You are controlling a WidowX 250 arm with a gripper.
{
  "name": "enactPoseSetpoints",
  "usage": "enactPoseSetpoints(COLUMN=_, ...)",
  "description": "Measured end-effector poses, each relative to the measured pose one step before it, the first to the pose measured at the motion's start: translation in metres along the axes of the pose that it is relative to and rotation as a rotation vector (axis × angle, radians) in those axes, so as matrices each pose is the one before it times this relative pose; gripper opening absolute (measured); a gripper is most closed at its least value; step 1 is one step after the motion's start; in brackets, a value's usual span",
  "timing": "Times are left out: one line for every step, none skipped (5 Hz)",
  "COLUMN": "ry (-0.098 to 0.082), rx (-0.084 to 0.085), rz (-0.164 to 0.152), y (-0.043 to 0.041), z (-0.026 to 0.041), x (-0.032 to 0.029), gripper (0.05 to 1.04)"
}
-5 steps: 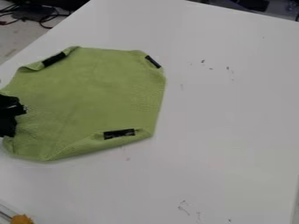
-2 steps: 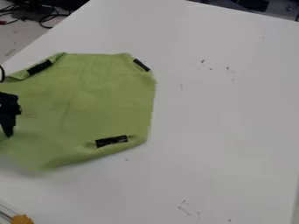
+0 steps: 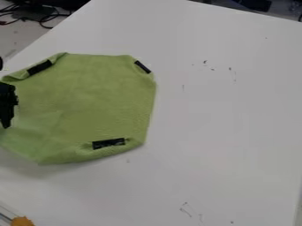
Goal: Unfold the cloth from the left
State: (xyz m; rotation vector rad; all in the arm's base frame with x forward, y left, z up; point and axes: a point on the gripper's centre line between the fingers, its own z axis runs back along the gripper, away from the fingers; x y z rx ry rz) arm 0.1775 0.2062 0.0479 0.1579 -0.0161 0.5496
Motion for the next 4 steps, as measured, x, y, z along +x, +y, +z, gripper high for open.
enactPoseSetpoints(ry=-0.0041, rx=-0.0178, rz=-0.0696, y=-0.00119, z=0.00362, x=0.00362, gripper=1.0)
enactPoseSetpoints(ry=-0.0487, rx=0.009, rz=-0.1263, y=-0.00434, z=0.01959, x=0.01496, gripper=1.0)
enactPoseSetpoints(ry=-0.0398, rx=0.0108, rz=-0.1202, y=-0.01218, z=0.01832, x=0.01568, gripper=1.001)
enactPoseSetpoints(ry=-0.0169, rx=0.008, rz=-0.0167, y=-0.01432, z=0.0097, x=0.00709, gripper=1.0)
